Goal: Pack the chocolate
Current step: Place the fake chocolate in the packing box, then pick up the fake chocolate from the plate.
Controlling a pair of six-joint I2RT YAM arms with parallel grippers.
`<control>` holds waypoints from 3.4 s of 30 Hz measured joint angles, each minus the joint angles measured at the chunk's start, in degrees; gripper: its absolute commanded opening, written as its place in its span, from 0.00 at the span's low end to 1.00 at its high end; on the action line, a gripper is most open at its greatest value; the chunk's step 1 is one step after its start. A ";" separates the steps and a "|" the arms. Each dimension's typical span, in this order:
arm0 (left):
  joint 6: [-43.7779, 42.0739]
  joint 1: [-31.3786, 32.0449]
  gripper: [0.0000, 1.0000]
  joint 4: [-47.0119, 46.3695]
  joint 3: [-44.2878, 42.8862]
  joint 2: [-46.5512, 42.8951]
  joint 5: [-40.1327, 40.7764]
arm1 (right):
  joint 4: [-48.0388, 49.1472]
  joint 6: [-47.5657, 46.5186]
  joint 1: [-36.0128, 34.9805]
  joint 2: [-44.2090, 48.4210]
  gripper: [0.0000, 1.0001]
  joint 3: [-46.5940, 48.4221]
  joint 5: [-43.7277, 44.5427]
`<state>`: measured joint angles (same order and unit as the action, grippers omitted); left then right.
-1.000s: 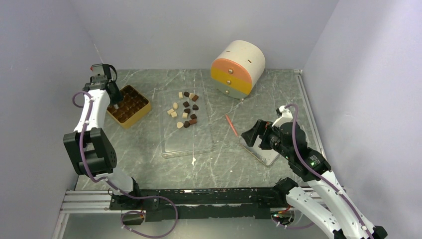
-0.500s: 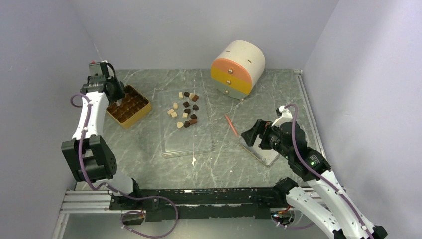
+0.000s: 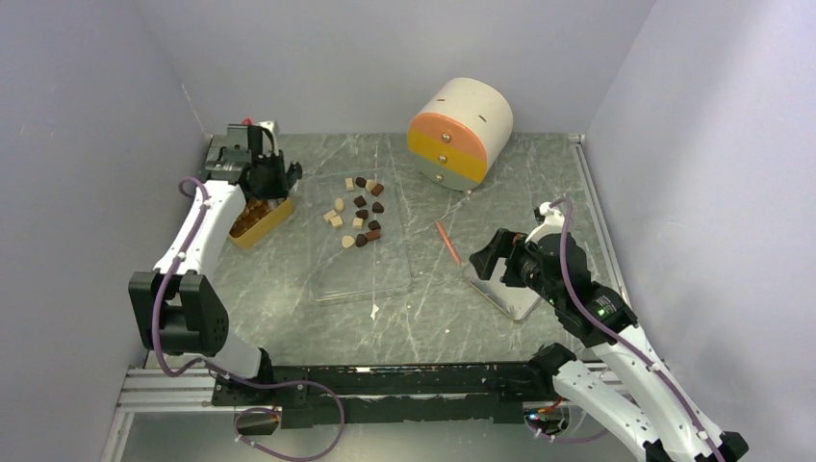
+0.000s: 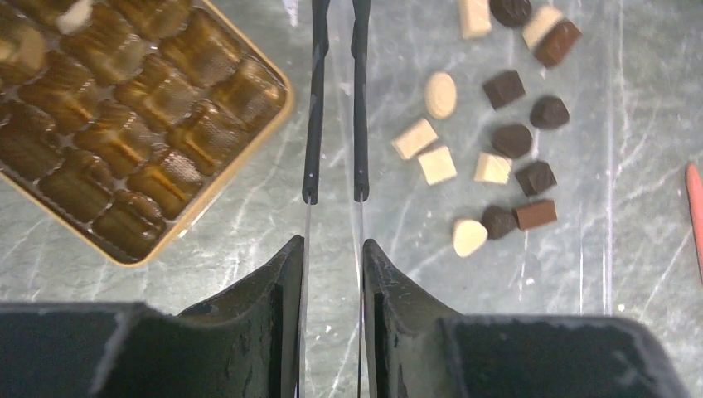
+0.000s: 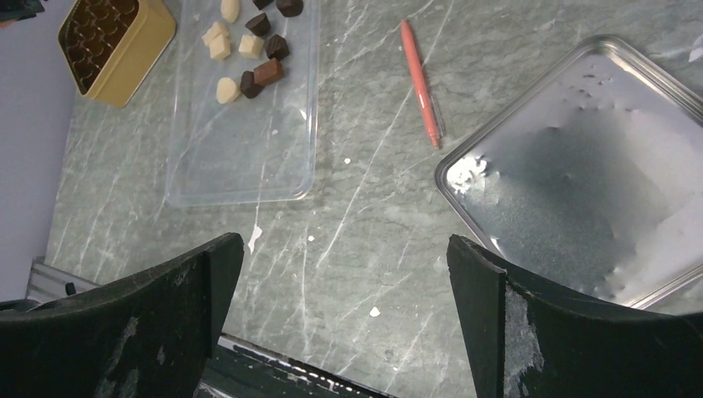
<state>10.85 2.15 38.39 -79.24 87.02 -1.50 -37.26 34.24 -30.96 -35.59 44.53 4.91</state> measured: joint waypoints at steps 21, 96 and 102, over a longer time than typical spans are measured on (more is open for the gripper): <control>-2.89 16.09 0.36 9.46 8.92 -8.76 -3.61 | 0.48 -0.02 0.00 -4.35 0.99 1.81 1.60; 3.63 23.71 0.20 5.51 15.15 -9.66 11.47 | 1.79 0.70 0.00 -2.86 0.99 1.20 1.55; 4.11 23.54 0.21 5.66 11.45 -9.20 15.34 | 3.04 0.90 0.00 -1.49 0.99 -0.87 0.61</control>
<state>14.96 25.69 44.05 -67.79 77.82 13.85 -34.22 35.14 -30.96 -37.08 43.66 5.52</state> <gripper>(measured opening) 0.283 0.989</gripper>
